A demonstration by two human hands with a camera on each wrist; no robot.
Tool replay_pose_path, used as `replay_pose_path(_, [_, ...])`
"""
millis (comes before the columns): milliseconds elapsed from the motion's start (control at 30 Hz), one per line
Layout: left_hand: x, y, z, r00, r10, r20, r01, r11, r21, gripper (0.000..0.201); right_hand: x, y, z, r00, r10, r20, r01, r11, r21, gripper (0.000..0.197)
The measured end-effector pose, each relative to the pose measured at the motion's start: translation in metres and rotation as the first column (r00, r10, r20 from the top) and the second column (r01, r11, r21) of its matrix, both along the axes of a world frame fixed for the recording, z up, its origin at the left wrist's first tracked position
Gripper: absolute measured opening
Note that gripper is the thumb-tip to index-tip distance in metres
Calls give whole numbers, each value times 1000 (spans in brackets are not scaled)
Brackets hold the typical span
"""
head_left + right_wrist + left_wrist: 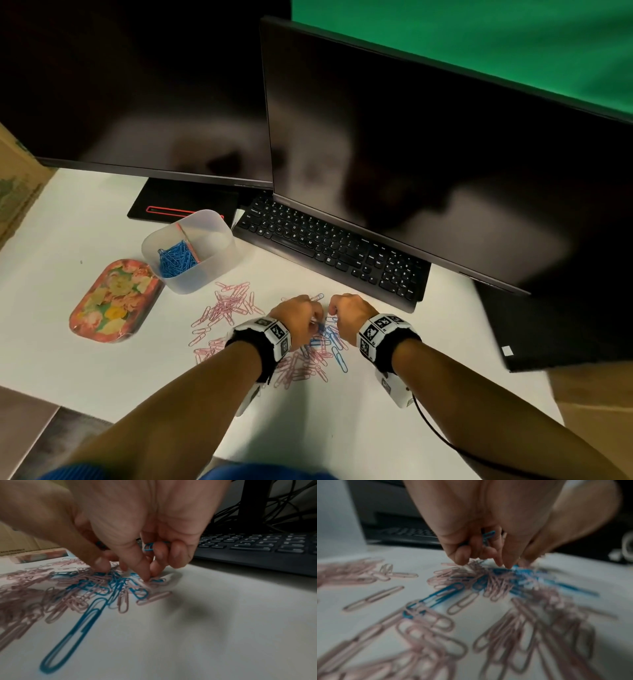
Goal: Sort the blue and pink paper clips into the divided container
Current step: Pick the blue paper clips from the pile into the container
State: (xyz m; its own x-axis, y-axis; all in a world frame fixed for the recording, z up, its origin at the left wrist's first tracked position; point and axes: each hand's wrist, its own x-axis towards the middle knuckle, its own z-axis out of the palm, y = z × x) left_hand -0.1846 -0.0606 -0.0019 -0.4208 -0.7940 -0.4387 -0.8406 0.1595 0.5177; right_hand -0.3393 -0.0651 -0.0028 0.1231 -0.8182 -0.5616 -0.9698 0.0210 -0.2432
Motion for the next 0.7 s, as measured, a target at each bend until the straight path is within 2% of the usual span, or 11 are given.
replay_pose_path(100, [0,0,-2,999,-23,39,24,999,-38,19,1,1,0,1000,-11,-26,12,1000,18,49])
replay_pose_path(233, [3,-2,-5,997,-26,75,29,999,-39,17,0,5,0,999,-25,-33,26,1000,4,34])
replay_pose_path(300, [6,-2,-6,995,-29,95,32,999,-32,15,-4,7,-1,998,-56,20,57,997,-49,21])
replay_pose_path(367, [11,-3,-8,994,-27,102,30,999,-19,12,-11,9,-1,981,-131,140,145,985,-94,17])
replay_pose_path(467, [19,-5,-8,995,-18,95,18,1000,0,11,-23,11,-2,901,-272,339,310,949,-63,12])
replay_pose_path(533, [22,-6,-9,997,12,75,-13,1000,7,13,-29,16,-3,819,-358,448,386,922,32,13])
replay_pose_path(633, [26,-7,-9,997,76,32,-77,997,30,19,-30,23,-6,714,-469,520,436,879,194,20])
replay_pose_path(700, [27,-7,-11,997,70,40,-72,996,50,27,-28,26,-7,603,-572,556,486,816,312,24])
